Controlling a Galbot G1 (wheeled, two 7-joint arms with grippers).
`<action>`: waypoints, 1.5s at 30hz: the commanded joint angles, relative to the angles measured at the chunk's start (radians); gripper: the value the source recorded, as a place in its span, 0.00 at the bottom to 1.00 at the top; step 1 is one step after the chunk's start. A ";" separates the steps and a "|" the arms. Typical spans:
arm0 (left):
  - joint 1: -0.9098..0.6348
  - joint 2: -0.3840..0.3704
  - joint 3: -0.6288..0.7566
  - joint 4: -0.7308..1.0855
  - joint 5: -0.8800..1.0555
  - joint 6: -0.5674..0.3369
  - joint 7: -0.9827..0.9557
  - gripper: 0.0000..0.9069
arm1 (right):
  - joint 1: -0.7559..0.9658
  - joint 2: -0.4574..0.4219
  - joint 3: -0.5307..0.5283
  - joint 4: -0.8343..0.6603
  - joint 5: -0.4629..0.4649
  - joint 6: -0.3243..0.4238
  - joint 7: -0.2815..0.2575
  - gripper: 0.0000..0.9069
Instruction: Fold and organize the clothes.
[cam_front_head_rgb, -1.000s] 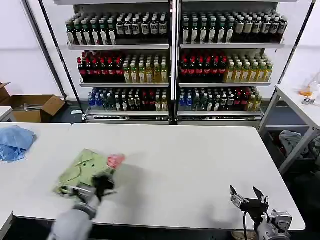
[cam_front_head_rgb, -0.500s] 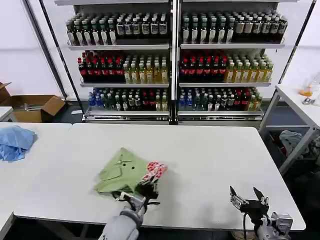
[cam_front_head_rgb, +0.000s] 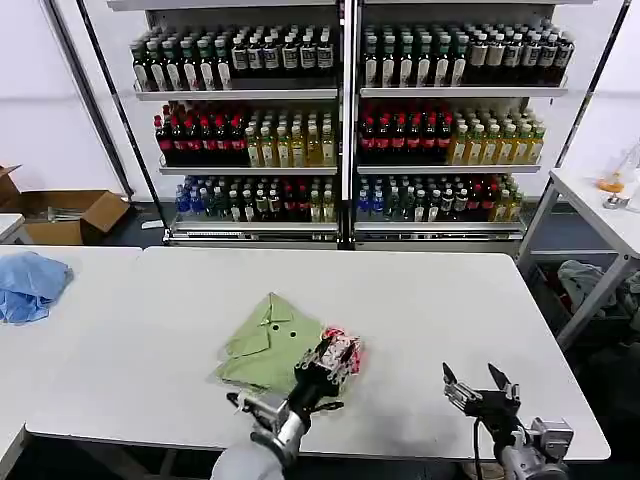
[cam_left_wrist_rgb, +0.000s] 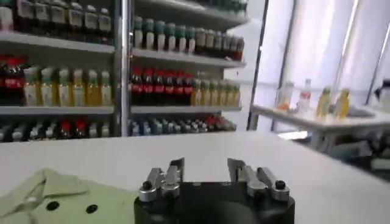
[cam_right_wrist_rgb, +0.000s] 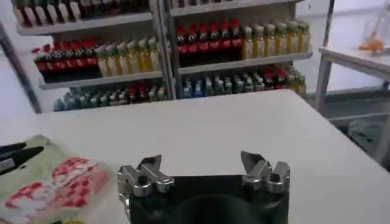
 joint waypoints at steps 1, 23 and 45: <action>0.304 -0.019 -0.143 -0.231 -0.037 -0.104 0.012 1.00 | 0.183 0.012 -0.235 -0.066 0.070 0.005 0.014 1.00; 0.419 -0.105 -0.389 -0.250 -0.001 -0.129 -0.020 1.00 | 0.499 0.207 -0.568 -0.425 0.114 -0.001 0.278 1.00; 0.463 -0.112 -0.404 -0.275 -0.005 -0.130 -0.023 1.00 | 0.498 0.211 -0.551 -0.454 0.057 0.003 0.347 0.00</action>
